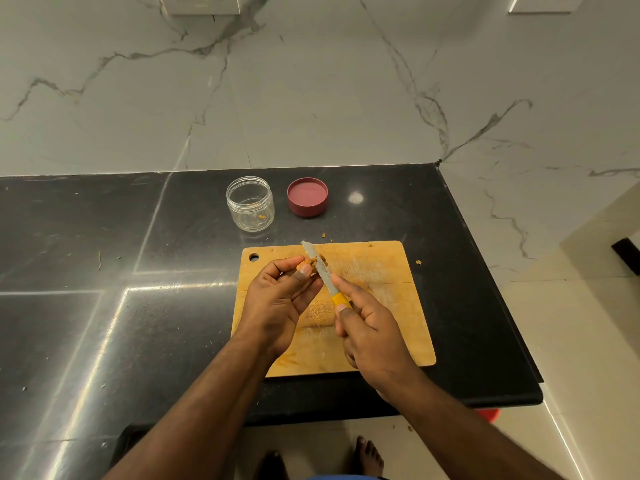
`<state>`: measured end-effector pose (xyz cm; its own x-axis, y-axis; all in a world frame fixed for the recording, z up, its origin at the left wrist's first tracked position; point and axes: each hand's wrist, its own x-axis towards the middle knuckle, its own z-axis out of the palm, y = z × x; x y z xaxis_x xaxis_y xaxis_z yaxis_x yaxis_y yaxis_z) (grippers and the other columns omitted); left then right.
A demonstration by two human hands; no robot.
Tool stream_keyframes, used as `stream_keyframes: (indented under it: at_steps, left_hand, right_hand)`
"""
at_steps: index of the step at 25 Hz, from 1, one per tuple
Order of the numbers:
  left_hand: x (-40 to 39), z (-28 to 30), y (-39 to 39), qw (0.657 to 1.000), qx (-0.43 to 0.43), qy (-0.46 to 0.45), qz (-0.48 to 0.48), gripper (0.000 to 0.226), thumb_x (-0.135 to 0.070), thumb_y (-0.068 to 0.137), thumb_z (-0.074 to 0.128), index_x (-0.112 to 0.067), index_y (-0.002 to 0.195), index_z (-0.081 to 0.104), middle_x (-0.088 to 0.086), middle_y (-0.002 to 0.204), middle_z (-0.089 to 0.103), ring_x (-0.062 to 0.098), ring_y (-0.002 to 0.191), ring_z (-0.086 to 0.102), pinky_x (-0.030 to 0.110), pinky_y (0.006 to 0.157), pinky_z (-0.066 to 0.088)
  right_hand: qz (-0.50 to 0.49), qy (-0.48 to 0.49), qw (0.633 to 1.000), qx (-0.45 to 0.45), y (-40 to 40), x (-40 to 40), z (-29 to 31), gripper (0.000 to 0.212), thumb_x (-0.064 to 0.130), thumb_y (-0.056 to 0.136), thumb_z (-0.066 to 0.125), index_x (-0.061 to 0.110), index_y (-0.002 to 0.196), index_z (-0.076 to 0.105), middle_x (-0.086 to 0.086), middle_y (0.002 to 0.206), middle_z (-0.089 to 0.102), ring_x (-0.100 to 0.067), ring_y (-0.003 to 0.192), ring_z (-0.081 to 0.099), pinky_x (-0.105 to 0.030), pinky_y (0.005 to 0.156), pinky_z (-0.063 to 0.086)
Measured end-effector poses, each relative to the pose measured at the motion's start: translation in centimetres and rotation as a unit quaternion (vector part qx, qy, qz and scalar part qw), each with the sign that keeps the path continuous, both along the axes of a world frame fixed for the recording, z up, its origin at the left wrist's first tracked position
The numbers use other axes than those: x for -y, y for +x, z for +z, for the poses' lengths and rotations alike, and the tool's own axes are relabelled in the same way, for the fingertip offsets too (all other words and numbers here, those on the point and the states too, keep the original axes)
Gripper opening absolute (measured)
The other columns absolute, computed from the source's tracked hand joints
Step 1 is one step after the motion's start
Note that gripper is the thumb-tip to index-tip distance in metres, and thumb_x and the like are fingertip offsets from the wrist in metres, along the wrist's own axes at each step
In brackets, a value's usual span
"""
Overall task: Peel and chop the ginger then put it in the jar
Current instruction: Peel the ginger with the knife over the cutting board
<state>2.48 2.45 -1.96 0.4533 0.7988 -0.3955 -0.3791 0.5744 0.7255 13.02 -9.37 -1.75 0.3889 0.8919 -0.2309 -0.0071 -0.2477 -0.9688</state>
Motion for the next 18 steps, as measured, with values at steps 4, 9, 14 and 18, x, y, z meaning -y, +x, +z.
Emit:
stream_keyframes:
  at_steps: [4, 9, 14, 18]
  left_hand:
    - [-0.19, 0.15, -0.09, 1.000, -0.003, -0.005, -0.004, 0.049, -0.005, 0.081, 0.069, 0.006, 0.127, 0.055, 0.023, 0.115, 0.071, 0.033, 0.107, 0.070, 0.035, 0.082, 0.061]
    - [-0.45, 0.46, -0.13, 1.000, -0.022, -0.010, -0.017, 0.040, -0.004, 0.083, 0.067, 0.003, 0.121, 0.060, 0.020, 0.110, 0.073, 0.030, 0.104, 0.072, 0.033, 0.078, 0.062]
    - [-0.50, 0.43, -0.32, 1.000, -0.023, -0.009, -0.014, 0.044, -0.006, 0.080, 0.068, 0.004, 0.122, 0.060, 0.020, 0.111, 0.073, 0.030, 0.104, 0.071, 0.032, 0.076, 0.061]
    - [-0.55, 0.04, -0.40, 1.000, -0.019, -0.019, -0.009, 0.027, -0.002, 0.088, 0.064, 0.001, 0.115, 0.064, 0.021, 0.113, 0.071, 0.030, 0.105, 0.071, 0.032, 0.076, 0.061]
  right_hand:
    - [0.008, -0.001, 0.998, -0.062, 0.42, -0.15, 0.37, 0.046, 0.014, 0.105, 0.042, 0.044, 0.138, 0.050, -0.001, 0.073, 0.054, -0.005, 0.044, 0.034, -0.020, 0.040, 0.030]
    - [0.024, 0.004, 0.995, -0.097, 0.47, -0.08, 0.52, 0.045, 0.012, 0.105, 0.041, 0.040, 0.140, 0.050, -0.002, 0.071, 0.052, -0.007, 0.043, 0.030, -0.022, 0.039, 0.027]
    - [0.020, -0.002, 0.991, -0.132, 0.26, -0.24, 0.67, 0.045, 0.012, 0.105, 0.042, 0.040, 0.138, 0.052, -0.002, 0.070, 0.052, -0.008, 0.044, 0.028, -0.023, 0.040, 0.025]
    - [0.014, -0.005, 0.987, -0.160, -0.05, -0.25, 0.87, 0.044, 0.012, 0.105, 0.042, 0.040, 0.137, 0.053, -0.002, 0.070, 0.052, -0.011, 0.046, 0.027, -0.024, 0.042, 0.024]
